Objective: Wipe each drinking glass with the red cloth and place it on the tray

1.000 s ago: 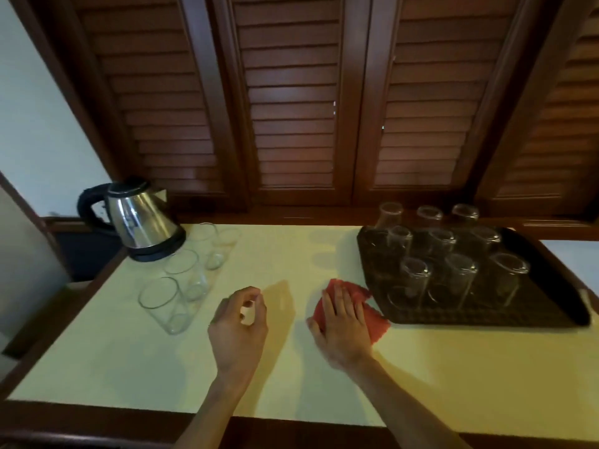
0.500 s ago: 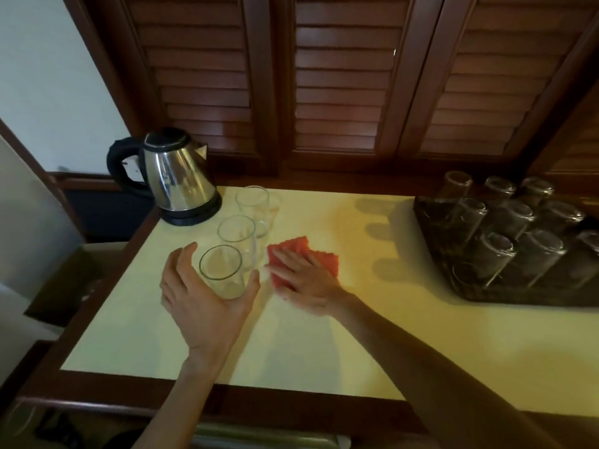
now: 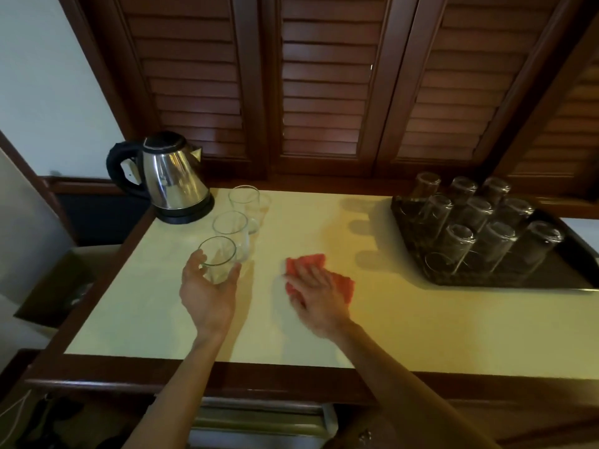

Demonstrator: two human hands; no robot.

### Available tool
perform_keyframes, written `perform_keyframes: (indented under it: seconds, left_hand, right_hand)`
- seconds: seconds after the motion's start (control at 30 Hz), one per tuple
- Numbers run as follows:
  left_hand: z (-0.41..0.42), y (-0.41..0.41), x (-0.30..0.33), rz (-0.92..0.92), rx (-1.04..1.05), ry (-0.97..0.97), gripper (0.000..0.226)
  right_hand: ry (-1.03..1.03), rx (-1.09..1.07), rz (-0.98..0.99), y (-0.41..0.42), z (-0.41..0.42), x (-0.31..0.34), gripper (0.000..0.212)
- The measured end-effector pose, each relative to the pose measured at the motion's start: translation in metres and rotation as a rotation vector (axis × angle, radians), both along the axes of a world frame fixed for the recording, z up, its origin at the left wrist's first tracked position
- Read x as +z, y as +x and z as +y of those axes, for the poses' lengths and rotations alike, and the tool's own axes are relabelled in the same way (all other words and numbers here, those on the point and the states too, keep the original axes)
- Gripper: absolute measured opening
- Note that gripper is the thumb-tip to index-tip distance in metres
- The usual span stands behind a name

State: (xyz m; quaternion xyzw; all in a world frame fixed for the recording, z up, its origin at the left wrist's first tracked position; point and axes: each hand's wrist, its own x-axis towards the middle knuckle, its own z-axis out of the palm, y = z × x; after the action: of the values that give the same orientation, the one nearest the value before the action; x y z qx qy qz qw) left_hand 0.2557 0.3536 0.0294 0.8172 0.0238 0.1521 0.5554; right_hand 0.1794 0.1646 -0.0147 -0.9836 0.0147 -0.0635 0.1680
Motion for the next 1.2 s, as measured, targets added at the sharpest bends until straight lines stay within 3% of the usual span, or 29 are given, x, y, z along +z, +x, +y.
perform_keyframes:
  seconds: [0.1,0.17,0.23,0.33,0.4,0.5,0.6,0.67,0.8,0.87,1.03,1.13,1.2]
  left_hand:
    - [0.0,-0.004,0.008,-0.038,0.013,0.033,0.07]
    - [0.001,-0.009,0.017,-0.085,0.015,0.012,0.069]
    - [0.001,-0.013,0.036,-0.143,-0.006,-0.057,0.07]
    - [-0.008,-0.018,0.077,-0.195,-0.09,-0.177,0.072]
    - [-0.019,-0.023,0.106,-0.183,-0.183,-0.261,0.07]
    - [-0.039,-0.031,0.142,-0.053,-0.382,-0.502,0.058]
    - [-0.061,-0.04,0.165,0.116,-0.589,-0.703,0.034]
    - [-0.075,-0.049,0.173,0.202,-0.68,-0.788,0.019]
    - [-0.092,-0.066,0.177,0.198,-0.712,-0.762,0.035]
    - [-0.095,-0.069,0.176,0.191,-0.717,-0.75,0.046]
    - [-0.1,-0.068,0.176,0.221,-0.726,-0.816,0.037]
    - [-0.101,-0.065,0.176,0.236,-0.72,-0.822,0.038]
    - [-0.102,-0.066,0.175,0.251,-0.71,-0.847,0.038]
  right_hand:
    - [0.15,0.423,-0.048,-0.008,0.033,0.007,0.037]
    - [0.239,0.49,-0.107,-0.016,0.039,0.015,0.03]
    - [0.405,0.397,-0.146,-0.029,0.033,0.02,0.023]
    - [0.968,0.012,-0.108,-0.044,0.015,0.048,0.021]
    - [1.271,-0.198,-0.209,-0.044,0.001,0.084,0.018]
    - [1.465,-0.291,-0.394,-0.038,-0.018,0.153,0.018]
    - [1.417,-0.268,-0.605,-0.034,-0.03,0.2,0.031]
    - [1.253,-0.267,-0.697,-0.037,-0.028,0.211,0.046]
    - [0.522,-0.287,-0.89,-0.042,-0.033,0.204,0.071]
    - [0.334,-0.258,-0.887,-0.04,-0.041,0.201,0.081]
    - [0.404,-0.182,-0.611,-0.049,-0.046,0.212,0.079]
    - [0.732,0.052,-0.329,-0.063,-0.044,0.219,0.074]
    - [0.866,0.092,-0.236,-0.067,-0.037,0.219,0.053]
